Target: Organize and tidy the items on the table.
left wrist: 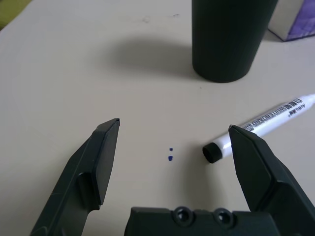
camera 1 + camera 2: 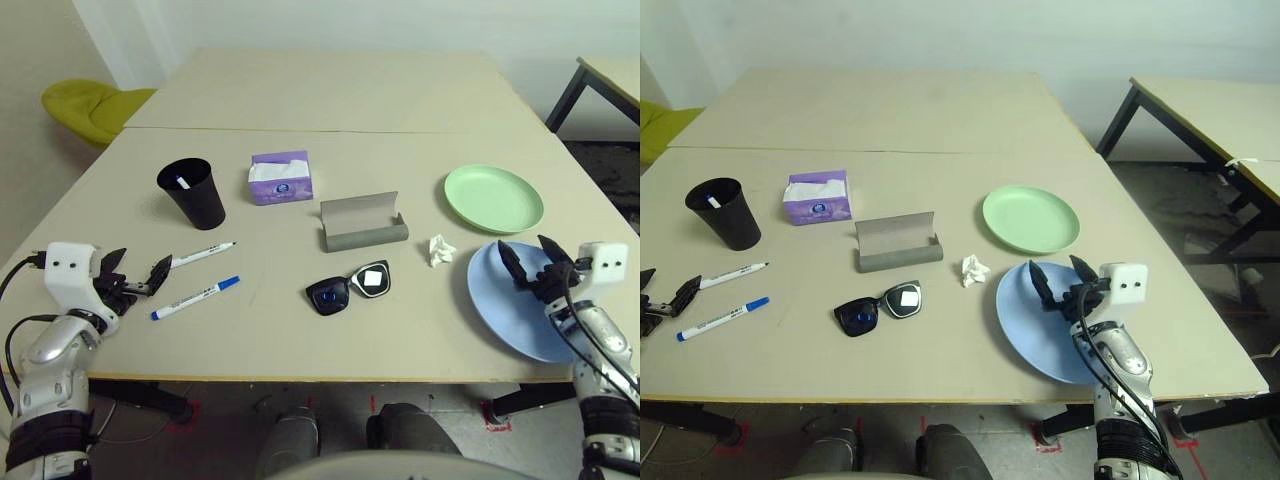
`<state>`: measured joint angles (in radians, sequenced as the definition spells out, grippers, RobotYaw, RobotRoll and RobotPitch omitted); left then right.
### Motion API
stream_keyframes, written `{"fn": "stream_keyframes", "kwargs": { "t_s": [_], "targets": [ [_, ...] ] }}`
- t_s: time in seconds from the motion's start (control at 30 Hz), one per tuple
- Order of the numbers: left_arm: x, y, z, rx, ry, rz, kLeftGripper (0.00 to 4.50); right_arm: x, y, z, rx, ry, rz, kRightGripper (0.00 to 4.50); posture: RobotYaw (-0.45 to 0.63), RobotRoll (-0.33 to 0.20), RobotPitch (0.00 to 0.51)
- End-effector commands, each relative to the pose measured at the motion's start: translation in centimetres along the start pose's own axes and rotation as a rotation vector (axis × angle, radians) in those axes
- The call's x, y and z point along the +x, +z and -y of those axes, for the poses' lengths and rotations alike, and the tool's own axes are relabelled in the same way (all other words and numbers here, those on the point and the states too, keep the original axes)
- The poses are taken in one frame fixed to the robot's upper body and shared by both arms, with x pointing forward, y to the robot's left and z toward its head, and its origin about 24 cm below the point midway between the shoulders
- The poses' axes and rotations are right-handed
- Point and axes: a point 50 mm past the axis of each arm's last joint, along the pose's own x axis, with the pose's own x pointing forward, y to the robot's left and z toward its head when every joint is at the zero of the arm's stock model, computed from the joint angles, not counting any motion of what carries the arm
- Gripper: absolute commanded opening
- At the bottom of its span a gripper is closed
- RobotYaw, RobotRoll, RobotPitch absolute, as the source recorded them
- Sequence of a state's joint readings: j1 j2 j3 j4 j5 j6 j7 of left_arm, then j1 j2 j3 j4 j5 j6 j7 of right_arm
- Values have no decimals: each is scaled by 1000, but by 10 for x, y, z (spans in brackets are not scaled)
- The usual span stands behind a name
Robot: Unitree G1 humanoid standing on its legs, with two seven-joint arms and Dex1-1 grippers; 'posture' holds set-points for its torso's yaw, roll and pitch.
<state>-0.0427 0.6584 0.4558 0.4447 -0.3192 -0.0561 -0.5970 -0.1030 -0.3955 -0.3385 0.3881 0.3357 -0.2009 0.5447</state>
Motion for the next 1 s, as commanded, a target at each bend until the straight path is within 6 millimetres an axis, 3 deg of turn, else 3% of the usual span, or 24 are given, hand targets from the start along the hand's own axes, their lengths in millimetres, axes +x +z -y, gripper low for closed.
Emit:
{"fn": "stream_keyframes", "kwargs": {
  "t_s": [0.03,0.27,0.47,0.53,0.67,0.8,1.0],
  "targets": [
    [7,5,0,3,-3,8,4500,-3,-2,2,8,-18,-11,4458,-64,0,54],
    [13,13,13,3,-31,36,4500,-3,3,17,-13,-41,-14,4458,-52,0,60],
    [11,4,19,-33,-27,39,4500,0,12,34,-53,-56,-5,4458,-66,0,56],
    [10,7,17,-60,-37,73,4500,1,15,35,-49,-79,8,4458,-75,0,69],
    [9,10,14,-112,-48,124,4500,3,19,33,-67,-53,16,4458,-85,0,46],
    [7,11,20,-148,-181,118,4500,2,27,37,-75,-69,25,4458,-129,0,58],
    [6,17,39,-99,-538,72,4500,-9,47,42,-158,-101,-7,4458,-174,0,57]
  ]
}}
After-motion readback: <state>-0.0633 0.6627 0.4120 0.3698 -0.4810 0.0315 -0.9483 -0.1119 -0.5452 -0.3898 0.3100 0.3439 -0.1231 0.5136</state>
